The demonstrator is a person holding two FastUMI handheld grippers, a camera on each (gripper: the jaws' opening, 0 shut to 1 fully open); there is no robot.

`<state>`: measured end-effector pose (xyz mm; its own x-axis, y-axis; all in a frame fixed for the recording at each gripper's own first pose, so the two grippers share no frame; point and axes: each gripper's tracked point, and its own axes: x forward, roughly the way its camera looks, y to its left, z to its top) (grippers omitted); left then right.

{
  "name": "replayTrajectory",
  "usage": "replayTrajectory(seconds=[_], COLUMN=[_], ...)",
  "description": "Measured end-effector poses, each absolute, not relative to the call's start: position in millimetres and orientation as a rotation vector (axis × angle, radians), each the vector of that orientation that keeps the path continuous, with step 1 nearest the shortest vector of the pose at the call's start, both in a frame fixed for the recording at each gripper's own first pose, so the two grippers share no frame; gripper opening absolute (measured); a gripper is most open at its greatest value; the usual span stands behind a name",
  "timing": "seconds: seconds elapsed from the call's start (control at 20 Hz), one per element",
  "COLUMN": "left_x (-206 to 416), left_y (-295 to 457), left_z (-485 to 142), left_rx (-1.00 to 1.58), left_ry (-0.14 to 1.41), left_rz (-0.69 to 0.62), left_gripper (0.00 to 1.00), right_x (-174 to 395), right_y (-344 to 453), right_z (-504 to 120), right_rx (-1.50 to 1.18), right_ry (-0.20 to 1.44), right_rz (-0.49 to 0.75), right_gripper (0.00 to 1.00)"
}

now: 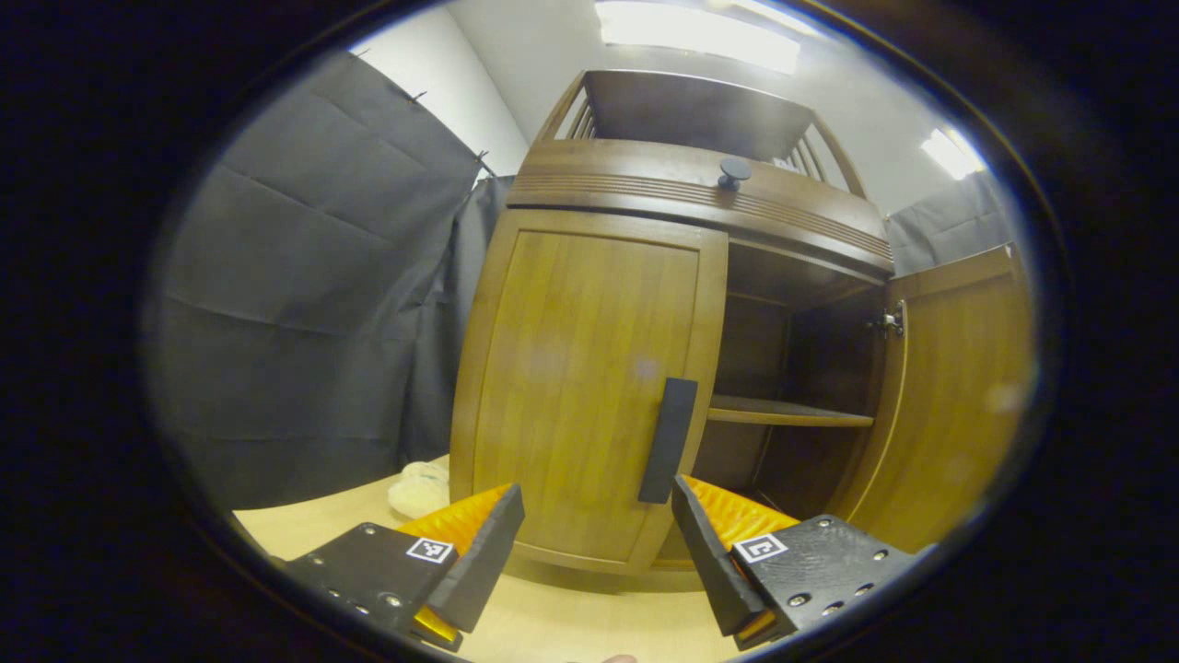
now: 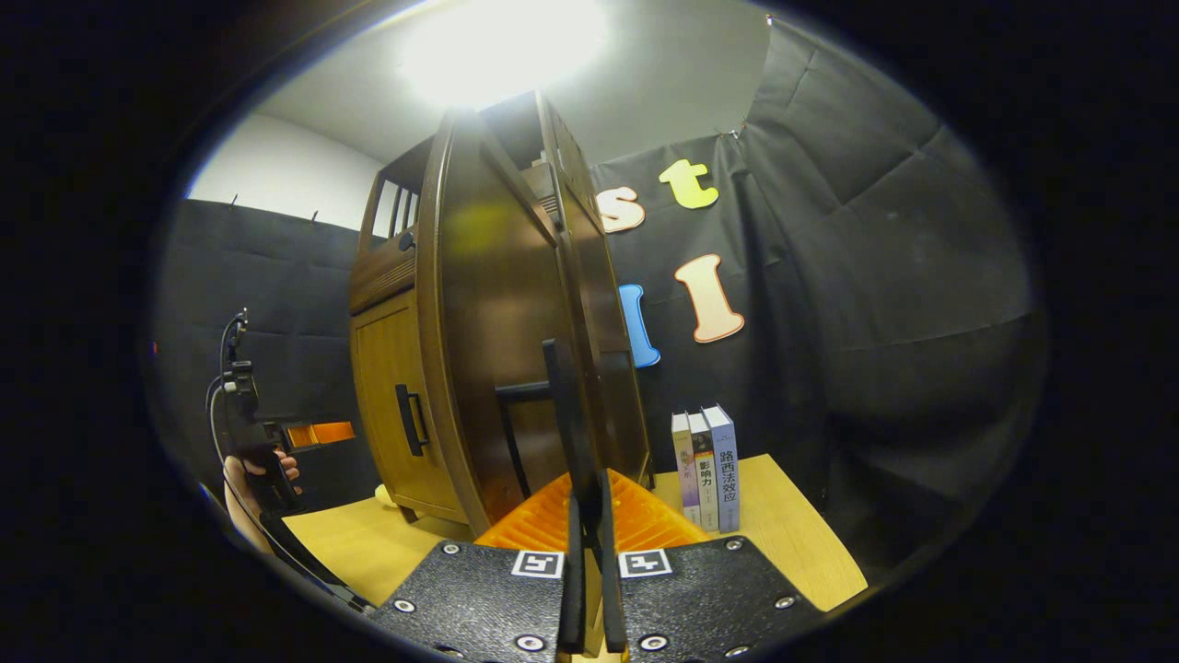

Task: Open the right door of the double-door shoe cabinet with the right hand, and open the left door with the left hand.

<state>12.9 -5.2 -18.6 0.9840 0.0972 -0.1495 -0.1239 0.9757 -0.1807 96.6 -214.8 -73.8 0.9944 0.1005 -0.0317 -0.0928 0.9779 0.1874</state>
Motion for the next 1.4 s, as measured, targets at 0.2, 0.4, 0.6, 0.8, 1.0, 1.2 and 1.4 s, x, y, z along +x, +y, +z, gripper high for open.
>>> replayTrajectory(seconds=[0.2,0.4,0.6,0.8,1.0,1.2,1.4], left_x=[14,14,19,18,15,15,13], left_y=[-5,-5,-12,-8,-7,-7,-8], left_z=[-17,-16,-19,-13,-7,-8,-11], left_rx=[-0.19,-0.243,-0.245,-0.236,-0.187,-0.185,-0.181], left_ry=[0.122,0.09,0.072,0.046,0.015,0.014,0.051], left_rz=[0.131,0.116,0.071,0.09,0.092,0.09,0.098], left_gripper=[0.9,0.94,0.97,0.9,0.97,0.94,0.97], right_x=[63,31,5,13,30,45,78], right_y=[-219,-245,-231,-198,-148,-108,-97], right_z=[-78,-65,-37,-22,-11,5,1], right_rx=[0.179,0.168,0.161,0.149,0.157,0.106,0.14], right_ry=[0.062,0.04,-0.029,-0.087,-0.085,-0.123,-0.075], right_rz=[0.071,-0.038,-0.024,0.046,0.172,0.248,0.208], right_gripper=[0.07,0.07,0.04,0.0,0.08,0.35,0.75])
